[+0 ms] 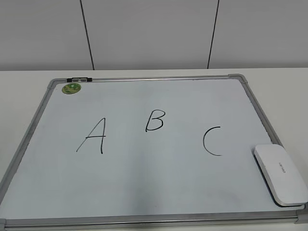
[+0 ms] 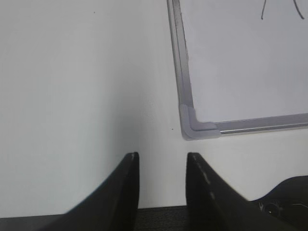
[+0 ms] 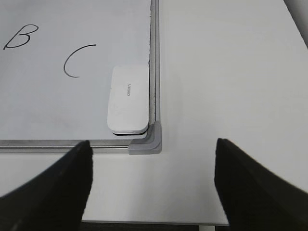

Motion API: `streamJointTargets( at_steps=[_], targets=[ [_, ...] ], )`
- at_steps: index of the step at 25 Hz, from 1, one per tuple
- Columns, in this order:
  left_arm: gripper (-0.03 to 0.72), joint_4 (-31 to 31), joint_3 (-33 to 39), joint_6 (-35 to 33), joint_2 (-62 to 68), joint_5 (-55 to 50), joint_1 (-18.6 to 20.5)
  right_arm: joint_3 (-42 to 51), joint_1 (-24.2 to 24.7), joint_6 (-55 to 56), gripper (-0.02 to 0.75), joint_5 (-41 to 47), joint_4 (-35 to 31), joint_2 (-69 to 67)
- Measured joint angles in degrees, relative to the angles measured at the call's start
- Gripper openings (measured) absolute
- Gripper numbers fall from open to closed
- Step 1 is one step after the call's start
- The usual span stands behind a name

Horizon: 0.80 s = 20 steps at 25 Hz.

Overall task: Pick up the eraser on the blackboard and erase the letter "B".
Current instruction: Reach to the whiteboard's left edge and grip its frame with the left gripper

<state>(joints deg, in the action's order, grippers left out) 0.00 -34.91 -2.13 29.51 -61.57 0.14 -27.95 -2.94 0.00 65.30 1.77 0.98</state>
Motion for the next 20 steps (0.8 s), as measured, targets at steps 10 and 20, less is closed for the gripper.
streamJointTargets(
  at_steps=[10, 20],
  targets=[
    [0.242, -5.68, -13.0, 0.04, 21.23, 0.54, 0.0, 0.0, 0.0, 0.0, 0.586, 0.0, 0.0, 0.0],
    [0.242, -7.37, -21.64, 0.13, 40.87, 0.77, 0.0, 0.0, 0.0, 0.0, 0.587, 0.0, 0.0, 0.0]
  ],
)
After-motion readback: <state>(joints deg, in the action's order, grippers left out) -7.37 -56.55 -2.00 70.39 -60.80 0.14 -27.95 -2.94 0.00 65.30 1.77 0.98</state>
